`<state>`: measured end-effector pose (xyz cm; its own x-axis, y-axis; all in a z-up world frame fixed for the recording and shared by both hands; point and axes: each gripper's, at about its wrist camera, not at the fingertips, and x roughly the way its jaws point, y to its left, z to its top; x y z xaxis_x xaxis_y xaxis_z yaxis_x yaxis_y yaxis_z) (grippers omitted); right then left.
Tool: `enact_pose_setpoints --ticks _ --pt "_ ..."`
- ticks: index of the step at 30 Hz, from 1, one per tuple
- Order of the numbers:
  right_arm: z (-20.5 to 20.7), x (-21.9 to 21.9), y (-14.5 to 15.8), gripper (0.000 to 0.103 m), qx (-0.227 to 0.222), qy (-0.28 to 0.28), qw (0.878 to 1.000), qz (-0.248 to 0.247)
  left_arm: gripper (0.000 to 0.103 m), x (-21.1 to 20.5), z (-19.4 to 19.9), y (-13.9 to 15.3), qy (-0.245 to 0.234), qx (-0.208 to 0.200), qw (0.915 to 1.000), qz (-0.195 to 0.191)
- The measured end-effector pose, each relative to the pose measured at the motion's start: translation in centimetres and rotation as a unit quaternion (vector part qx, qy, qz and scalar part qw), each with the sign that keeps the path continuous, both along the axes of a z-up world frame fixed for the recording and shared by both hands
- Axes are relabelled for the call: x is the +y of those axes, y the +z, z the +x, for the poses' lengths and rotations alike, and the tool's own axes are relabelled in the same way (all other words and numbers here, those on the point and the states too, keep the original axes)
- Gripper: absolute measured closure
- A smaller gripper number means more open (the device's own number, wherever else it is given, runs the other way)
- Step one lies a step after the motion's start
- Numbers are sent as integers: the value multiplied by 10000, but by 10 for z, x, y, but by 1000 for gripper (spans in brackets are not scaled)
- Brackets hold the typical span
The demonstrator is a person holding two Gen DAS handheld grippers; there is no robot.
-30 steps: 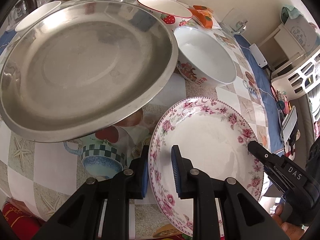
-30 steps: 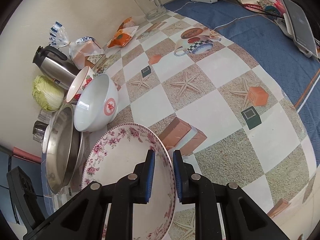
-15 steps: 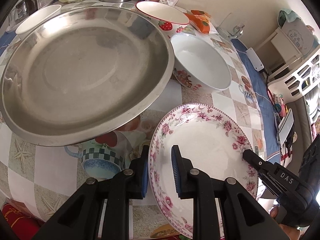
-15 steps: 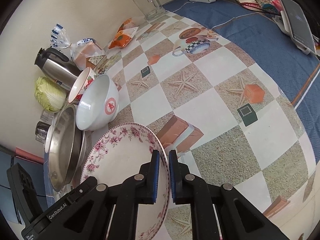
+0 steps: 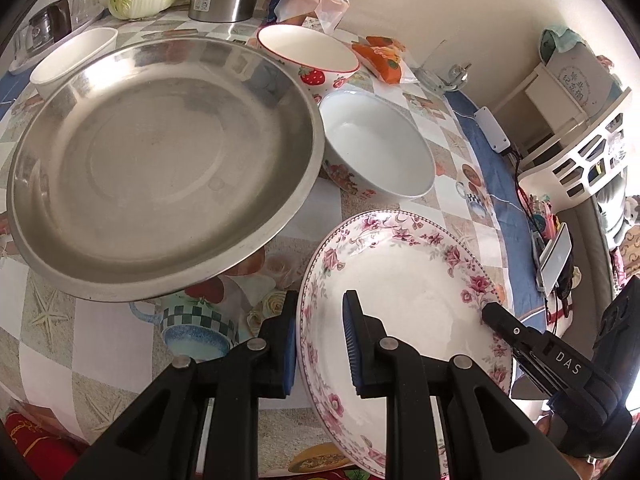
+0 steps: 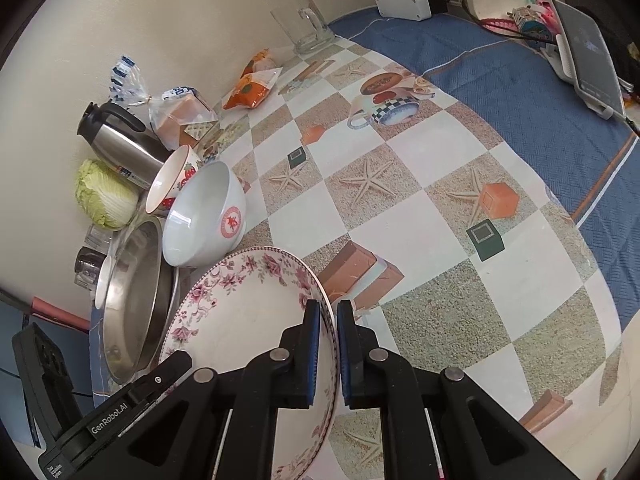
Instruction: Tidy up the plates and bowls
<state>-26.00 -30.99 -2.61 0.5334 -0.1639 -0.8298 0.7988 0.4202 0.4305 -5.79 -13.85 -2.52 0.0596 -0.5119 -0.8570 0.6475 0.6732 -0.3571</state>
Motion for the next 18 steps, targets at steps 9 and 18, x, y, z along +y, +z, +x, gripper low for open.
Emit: enact_pose_setpoints --ticks 9,18 --pt "-4 6 22 93 -265 -17 9993 -255 81 5 0 25 -46 -243 9992 -308" --pt "21 10 37 93 -408 122 9986 -306 81 7 26 40 155 -449 9985 -274"
